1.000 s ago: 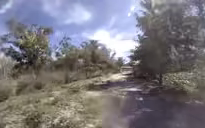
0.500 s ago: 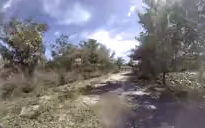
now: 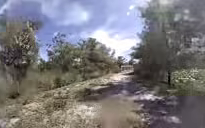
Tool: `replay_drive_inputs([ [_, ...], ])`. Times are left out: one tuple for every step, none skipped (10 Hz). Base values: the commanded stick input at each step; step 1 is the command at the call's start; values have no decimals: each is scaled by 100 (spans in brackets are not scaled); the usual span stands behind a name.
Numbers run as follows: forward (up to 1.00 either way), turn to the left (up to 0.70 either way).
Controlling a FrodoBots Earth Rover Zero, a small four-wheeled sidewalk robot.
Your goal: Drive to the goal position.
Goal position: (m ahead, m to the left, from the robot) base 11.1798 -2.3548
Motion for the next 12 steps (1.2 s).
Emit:
replay_drive_inputs([
  [85, 0],
  [85, 0],
  [85, 0],
  [85, 0],
  [85, 0],
  [85, 0],
  [85, 0],
  [85, -8],
  [85, -24],
  [85, -7],
  [85, 0],
  [85, 0],
])
